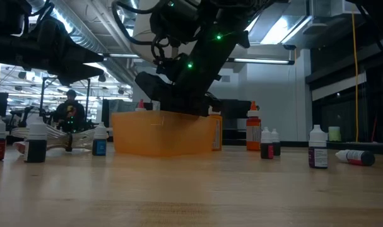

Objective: Pick & Place food coloring
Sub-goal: Put the small green food coloring bottle into the orange bin, then put the small red food coloring bottle into the orange bin

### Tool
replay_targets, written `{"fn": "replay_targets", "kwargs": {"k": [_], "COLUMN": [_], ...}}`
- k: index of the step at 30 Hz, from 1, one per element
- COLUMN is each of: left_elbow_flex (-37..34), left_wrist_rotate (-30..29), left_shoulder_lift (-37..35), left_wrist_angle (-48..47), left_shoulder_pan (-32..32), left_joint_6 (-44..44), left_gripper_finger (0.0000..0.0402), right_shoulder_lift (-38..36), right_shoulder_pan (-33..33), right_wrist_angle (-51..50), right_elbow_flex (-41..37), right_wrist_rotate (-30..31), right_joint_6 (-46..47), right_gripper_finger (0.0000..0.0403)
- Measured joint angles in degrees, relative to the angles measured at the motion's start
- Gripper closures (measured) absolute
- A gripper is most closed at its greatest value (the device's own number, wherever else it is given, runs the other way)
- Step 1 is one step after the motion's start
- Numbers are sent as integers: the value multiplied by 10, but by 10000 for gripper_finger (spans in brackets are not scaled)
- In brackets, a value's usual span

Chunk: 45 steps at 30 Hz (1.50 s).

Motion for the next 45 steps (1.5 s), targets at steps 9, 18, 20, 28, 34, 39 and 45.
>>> {"fn": "replay_targets", "kwargs": {"k": [9,18,20,28,34,39,45], "left_elbow_flex": [0,0,0,0,0,0,0], "left_wrist_rotate": [0,0,0,0,0,0,0], "left_shoulder_lift": [0,0,0,0,0,0,0], "left_wrist_angle": [0,0,0,0,0,0,0], "left_shoulder_pan": [0,0,0,0,0,0,0], "left_joint_6": [0,0,0,0,0,0,0], "left_gripper_finger": [107,107,107,107,107,107,107], "right_shoulder_lift": [0,0,0,0,-2,-2,-2], "right_shoulder_pan": [0,-2,-2,-2,-2,-2,-4], "right_wrist_angle": [5,21,23,23,10,0,-71], "right_elbow_flex": [0,0,0,0,13,46,82], "right_wrist_rotate": [0,-11,-10,-10,-10,-10,-2], "right_joint_6": [0,-3,-13,-20,-37,-74,-76], "right_gripper_finger": [309,297,285,250,249,249,248]}}
